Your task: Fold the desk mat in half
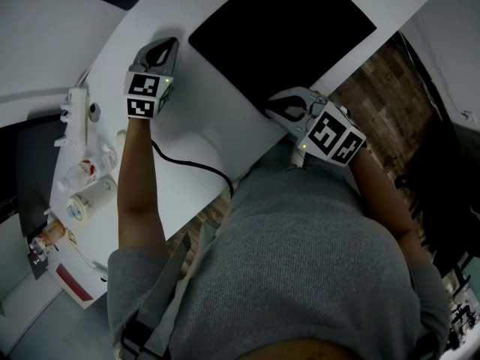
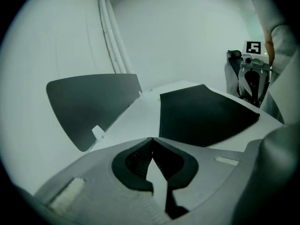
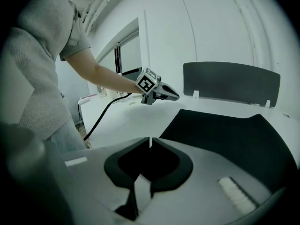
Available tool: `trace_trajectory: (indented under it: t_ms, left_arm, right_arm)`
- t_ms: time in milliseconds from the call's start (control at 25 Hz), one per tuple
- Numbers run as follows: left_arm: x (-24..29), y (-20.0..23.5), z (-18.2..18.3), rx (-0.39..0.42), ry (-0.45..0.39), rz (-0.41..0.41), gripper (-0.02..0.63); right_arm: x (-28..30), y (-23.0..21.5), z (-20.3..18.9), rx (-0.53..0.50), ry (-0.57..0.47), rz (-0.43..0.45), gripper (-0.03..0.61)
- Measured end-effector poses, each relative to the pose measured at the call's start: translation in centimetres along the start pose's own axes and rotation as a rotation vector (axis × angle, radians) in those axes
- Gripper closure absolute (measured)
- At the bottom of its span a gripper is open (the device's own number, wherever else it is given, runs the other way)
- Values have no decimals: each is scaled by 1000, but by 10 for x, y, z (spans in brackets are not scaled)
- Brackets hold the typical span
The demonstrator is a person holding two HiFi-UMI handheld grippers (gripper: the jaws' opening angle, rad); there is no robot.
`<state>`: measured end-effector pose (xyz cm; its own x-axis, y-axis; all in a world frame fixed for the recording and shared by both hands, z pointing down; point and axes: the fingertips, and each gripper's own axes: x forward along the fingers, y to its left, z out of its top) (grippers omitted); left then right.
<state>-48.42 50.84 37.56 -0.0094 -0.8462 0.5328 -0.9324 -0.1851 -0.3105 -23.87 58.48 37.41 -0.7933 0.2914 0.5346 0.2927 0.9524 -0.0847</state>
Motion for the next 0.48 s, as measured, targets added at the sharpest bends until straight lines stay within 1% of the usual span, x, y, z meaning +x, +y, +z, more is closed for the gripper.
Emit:
trace_trajectory:
  t_ms: [160,320,400,480]
  left_arm:
    - [-16,-7,20,-89,-88,85,614]
    - [-32,-20,49,-236,-202,187,614]
    - [-40,-29,59,-289,-242,219,614]
    - [-46,-39,71,-323,-276,229,614]
  right_arm:
    - [-3,-10,10,26,-48,-34,576]
    - [-10,-25,22,75,-110,-89,577]
    - [-13,-32,30,87,-140,-116,577]
    - [-17,-38,40,84,-168,-137,577]
